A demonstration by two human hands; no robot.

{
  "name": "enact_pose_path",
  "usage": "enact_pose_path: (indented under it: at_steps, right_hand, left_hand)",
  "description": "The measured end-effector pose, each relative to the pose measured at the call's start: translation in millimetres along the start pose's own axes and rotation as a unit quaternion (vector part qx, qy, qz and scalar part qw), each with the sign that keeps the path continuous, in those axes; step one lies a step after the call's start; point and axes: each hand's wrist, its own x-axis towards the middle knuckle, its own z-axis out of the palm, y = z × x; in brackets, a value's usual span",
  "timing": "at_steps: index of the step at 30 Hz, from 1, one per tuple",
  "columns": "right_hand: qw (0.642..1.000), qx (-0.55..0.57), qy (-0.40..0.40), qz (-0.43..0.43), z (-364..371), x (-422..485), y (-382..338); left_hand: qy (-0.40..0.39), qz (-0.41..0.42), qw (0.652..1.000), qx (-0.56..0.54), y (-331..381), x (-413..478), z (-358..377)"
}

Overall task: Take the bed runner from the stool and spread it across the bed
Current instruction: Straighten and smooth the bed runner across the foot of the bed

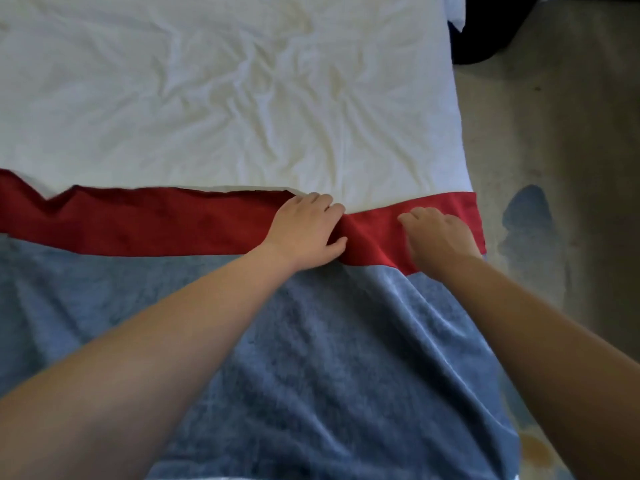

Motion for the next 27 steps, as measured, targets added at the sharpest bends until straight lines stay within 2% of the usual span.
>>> enact_pose_path:
  at_steps: [4, 9, 12, 17, 23, 27]
  right_hand:
    - [1.0, 0.015, -0.002, -0.011, 21.8, 30.6, 4.8]
    - [0.999, 0.037, -0.025, -0.02, 49.9, 63.5, 16.4]
    - [0.998, 0.066, -0.02, -0.007, 61.9, 71.3, 34.6]
    - [0.998, 0.055, -0.014, -0.006, 70.9, 69.2, 88.6]
    - [0.999, 0.047, 0.005, 0.012, 87.9, 64.7, 150.4]
    - [0.996, 0.055, 0.001, 0.07, 97.1, 58.0, 178.1]
  left_hand:
    - [-0.054, 0.004, 0.999, -0.003, 5.8, 25.1, 13.0]
    - [-0.141, -0.038, 0.989, 0.024, 12.1, 50.6, 32.1]
    - [-0.124, -0.058, 0.991, 0.006, 18.1, 60.8, 42.7]
    - [-0.071, -0.022, 0.997, -0.015, 49.4, 87.4, 50.2]
    - [-0.072, -0.007, 0.997, -0.012, 94.2, 131.0, 53.6]
    - [-0.052, 0.012, 0.999, 0.006, 120.9, 151.9, 58.6]
